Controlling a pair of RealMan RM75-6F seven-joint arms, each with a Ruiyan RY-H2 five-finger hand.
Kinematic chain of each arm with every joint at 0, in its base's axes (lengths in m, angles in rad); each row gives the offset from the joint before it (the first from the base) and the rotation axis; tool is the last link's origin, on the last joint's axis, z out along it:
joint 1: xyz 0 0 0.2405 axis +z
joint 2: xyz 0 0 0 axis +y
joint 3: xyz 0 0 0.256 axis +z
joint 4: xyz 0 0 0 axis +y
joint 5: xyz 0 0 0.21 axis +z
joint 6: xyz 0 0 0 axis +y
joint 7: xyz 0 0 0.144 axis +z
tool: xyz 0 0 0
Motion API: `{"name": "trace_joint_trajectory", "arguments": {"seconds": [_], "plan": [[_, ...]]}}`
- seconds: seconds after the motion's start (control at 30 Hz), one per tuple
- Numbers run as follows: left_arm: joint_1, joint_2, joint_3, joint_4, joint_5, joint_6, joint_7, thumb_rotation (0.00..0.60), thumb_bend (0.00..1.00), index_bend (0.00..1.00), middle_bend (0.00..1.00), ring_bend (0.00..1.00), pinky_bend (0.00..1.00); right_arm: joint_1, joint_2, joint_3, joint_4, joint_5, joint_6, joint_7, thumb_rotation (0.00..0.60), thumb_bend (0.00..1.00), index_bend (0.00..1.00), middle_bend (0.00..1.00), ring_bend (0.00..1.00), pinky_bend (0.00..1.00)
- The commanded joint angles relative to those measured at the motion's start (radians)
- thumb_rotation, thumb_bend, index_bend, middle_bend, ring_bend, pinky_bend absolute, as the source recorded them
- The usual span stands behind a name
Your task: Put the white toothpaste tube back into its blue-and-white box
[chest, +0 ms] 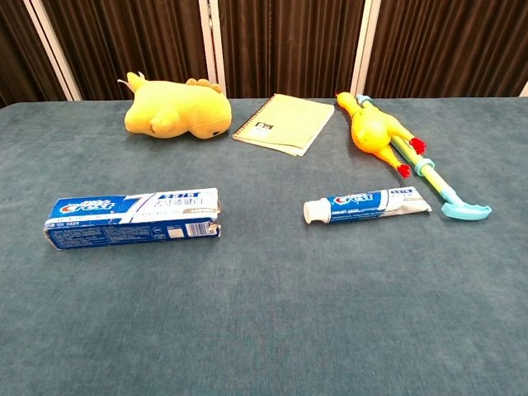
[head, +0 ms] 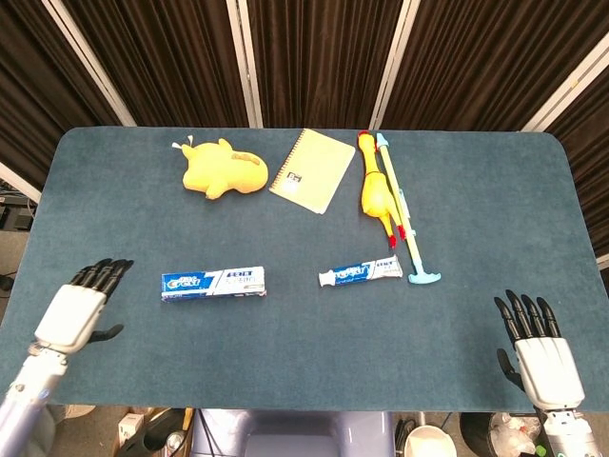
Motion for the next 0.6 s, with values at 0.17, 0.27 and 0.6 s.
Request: {"name": "trace_joint_trajectory", "arguments": {"seconds": [0.17,0.27,0.6], "plan": [[-0.125,-0.155,-0.088,-0.072,-0.254,-0.160,0.282,0.600,0.15,0.08,0.16,0.14,0.22,-0.003,0.010,0.002,-0.007,0.008,0.002,0.023,0.600,0.42,0.00,0.00,0.00,0.00],[-0.156,-0.207,-0.102,-0.068,-0.308,-0.172,0.361,0.600,0.17,0.08,0.17,0.14,0.23,-0.003,0.012,0.001,-0.010,0.008,0.001,0.030,0.600,0.42,0.00,0.00,0.00,0.00],[-0.238,-0.351,-0.140,-0.034,-0.485,-0.171,0.529,0.600,0.19,0.13,0.24,0.21,0.29,-0.003,0.016,0.000,-0.016,0.009,-0.002,0.048,0.600,0.42,0.00,0.00,0.00,0.00]]}}
